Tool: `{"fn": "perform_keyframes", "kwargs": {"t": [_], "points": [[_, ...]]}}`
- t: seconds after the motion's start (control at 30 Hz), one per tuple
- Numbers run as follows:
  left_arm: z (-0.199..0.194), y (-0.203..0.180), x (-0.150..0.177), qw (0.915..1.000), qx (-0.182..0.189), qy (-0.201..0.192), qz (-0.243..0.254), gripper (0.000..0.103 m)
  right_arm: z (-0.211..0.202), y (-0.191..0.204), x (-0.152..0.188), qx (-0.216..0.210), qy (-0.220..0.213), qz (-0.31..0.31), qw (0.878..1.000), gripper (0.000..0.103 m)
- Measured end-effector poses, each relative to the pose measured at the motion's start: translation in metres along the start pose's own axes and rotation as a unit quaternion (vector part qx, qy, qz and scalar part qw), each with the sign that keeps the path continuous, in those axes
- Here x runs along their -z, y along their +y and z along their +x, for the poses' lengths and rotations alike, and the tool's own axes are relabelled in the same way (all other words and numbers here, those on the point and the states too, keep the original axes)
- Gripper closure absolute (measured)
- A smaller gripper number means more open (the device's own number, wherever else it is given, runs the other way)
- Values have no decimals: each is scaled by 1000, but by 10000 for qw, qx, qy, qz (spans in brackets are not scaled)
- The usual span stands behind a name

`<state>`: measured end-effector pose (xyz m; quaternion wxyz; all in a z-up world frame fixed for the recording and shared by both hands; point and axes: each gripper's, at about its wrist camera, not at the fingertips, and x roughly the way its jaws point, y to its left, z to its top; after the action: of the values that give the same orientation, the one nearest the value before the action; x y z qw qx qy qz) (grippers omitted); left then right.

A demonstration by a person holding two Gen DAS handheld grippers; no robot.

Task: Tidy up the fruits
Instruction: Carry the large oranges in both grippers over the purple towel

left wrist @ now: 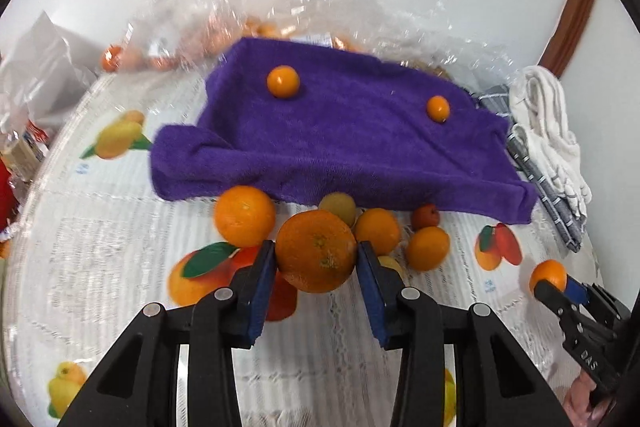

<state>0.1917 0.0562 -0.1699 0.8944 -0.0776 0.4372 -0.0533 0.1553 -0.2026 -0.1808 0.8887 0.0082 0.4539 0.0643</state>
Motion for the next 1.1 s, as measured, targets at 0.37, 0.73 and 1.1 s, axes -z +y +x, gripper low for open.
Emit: {"fn": "perform_keyframes", "kwargs": {"t": [0.37,0.73,1.1], "points": [[-65,5,5,9992,66,-385,-48,64,-49,4,-12,64,-375,83,9992,64],[-109,12,14,9976,64,-690,-98,64,-93,23,-21,-9,-814,115,9966,64],[-144,14,7,9952,-39,-971,-62,64,-118,41,-27,-89,-1085,-23,9941,64]]}}
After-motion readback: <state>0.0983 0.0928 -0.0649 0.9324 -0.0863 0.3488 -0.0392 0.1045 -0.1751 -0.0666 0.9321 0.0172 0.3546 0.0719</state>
